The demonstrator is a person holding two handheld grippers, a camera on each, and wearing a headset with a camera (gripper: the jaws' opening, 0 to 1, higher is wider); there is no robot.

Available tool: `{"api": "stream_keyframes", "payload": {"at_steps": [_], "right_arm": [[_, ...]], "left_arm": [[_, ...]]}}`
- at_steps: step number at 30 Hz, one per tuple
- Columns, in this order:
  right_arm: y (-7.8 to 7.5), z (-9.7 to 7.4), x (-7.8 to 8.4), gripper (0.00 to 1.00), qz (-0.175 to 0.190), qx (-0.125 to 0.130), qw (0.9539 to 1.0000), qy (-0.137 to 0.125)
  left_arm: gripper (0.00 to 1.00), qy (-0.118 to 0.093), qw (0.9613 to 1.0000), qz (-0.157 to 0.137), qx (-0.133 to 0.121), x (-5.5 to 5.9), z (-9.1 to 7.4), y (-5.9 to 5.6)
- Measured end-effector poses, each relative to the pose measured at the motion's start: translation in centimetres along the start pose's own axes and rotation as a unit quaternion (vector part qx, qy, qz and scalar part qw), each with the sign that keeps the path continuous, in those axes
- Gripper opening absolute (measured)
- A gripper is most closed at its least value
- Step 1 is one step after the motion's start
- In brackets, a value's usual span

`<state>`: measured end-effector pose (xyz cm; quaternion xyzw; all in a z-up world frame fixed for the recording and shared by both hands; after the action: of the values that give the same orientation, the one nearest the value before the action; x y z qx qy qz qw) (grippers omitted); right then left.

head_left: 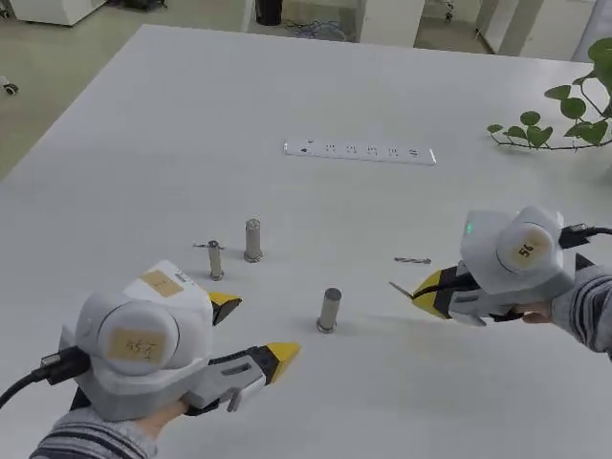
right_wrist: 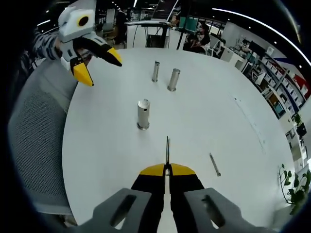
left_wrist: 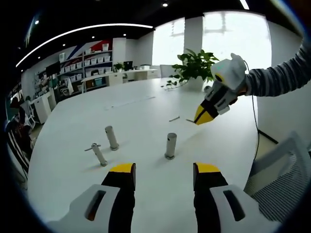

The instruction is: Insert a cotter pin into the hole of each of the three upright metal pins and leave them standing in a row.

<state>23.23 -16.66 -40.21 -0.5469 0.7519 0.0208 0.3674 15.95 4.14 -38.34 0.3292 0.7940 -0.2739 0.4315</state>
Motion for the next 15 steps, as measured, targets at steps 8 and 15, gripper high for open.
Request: {"api": "stream_keyframes", "payload": {"at_steps": [8, 15], "right_arm": [[2.5, -1.4, -2.3, 0.00, -0.045, -0.020, 0.9979, -0.042], [4.4, -2.0, -4.0, 0.00, -0.095, -0.027, 0.9927, -0.068]], "left_arm": [[0.39, -0.006, 0.9995, -0.007, 0.032, -0.5, 0.6, -1.3], [0.33, -0.017, 0.9974, -0.034, 0.061, -1.1, 1.2, -2.5]]}}
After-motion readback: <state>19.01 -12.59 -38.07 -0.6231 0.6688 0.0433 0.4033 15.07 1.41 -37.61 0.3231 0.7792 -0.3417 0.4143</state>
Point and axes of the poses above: the centre of the closed fingertips' face, and the gripper's own axes: z roughly forward along the fingers, y roughly to its left, x roughly out of its underside, the point moved 5 cm from there along -z, roughly backward along the fingers, and after that the axes turned 12 degrees about x, right-handed, at the moved point
